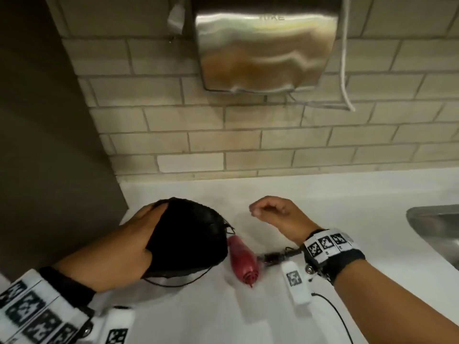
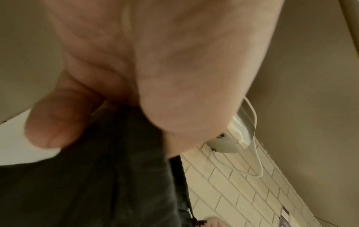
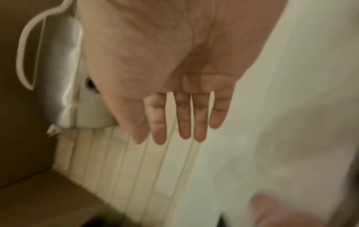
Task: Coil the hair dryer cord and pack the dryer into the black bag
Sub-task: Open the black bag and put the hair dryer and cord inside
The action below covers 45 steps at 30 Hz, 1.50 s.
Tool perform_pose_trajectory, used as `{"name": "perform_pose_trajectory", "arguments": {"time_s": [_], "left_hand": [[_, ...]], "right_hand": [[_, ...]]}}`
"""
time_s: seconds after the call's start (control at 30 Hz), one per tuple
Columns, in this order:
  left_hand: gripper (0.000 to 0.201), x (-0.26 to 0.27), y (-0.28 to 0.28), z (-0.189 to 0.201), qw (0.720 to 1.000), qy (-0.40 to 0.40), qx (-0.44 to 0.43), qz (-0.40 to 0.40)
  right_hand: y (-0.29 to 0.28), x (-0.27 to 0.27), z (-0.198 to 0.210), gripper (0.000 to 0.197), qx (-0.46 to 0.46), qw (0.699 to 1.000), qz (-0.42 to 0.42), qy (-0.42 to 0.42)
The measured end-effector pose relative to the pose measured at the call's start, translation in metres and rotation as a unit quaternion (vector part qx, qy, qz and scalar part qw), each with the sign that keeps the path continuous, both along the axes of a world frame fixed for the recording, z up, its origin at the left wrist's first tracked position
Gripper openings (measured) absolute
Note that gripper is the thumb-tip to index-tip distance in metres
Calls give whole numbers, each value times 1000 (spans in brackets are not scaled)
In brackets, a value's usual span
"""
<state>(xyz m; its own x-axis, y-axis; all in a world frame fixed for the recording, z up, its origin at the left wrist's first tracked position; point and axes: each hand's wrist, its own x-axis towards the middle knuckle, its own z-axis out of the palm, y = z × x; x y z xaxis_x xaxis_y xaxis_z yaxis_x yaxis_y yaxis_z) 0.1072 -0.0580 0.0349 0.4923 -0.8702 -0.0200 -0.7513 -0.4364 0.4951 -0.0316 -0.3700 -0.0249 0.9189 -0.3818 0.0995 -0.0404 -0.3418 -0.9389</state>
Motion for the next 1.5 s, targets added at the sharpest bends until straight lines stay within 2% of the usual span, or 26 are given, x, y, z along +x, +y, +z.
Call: {"name": "perform_pose_trajectory", "arguments": {"time_s": [0.07, 0.13, 0.23, 0.3, 0.37, 0.53, 0.63, 0.7, 0.77, 0.87, 0.97, 1.07, 1.17, 1.3, 1.4, 1.5], "left_hand": [[117, 4, 5, -6, 999, 35, -14, -11], [119, 7, 10, -14, 999, 42, -9, 12], [112, 13, 13, -26, 998, 18, 27, 51], [108, 15, 11, -35, 996, 21, 58, 63], [106, 17, 7, -40, 993, 25, 91, 73], [97, 19, -12, -36, 986, 10, 139, 92], [97, 24, -23, -33, 982, 12, 157, 108], [102, 30, -26, -32, 980, 22, 170, 104], [103, 37, -26, -33, 978, 21, 184, 94], [107, 44, -29, -32, 977, 16, 198, 75], [103, 39, -34, -25, 970, 20, 219, 101], [94, 33, -44, -28, 966, 12, 221, 133], [96, 31, -48, -28, 964, 16, 223, 147], [111, 26, -51, -22, 959, 72, 248, 119], [111, 15, -55, -17, 955, 113, 260, 87], [115, 14, -57, -20, 968, 77, 237, 30]], "right_hand": [[-39, -28, -6, 6, -101, 991, -73, 52], [-71, -57, -13, 32, -173, 968, -89, 158], [-96, -78, -33, 88, -263, 910, -11, 321], [-98, -76, -49, 105, -334, 863, 49, 375], [-98, -70, -58, 99, -394, 826, 80, 394], [-99, -62, -60, 53, -386, 839, 74, 376], [-91, -61, -56, 11, -350, 871, 87, 334], [-86, -62, -50, 14, -313, 886, 101, 327], [-80, -63, -43, 7, -237, 915, 108, 309], [-72, -65, -25, 13, -89, 966, 94, 226], [-56, -62, -2, 17, 62, 983, 97, 145], [-38, -53, 19, 36, 200, 970, 111, 83], [-17, -46, 41, 45, 298, 944, 133, 43], [5, -45, 63, 39, 342, 928, 146, 12], [23, -42, 72, 28, 396, 903, 164, -18], [41, -34, 73, 17, 428, 891, 148, -21]]}}
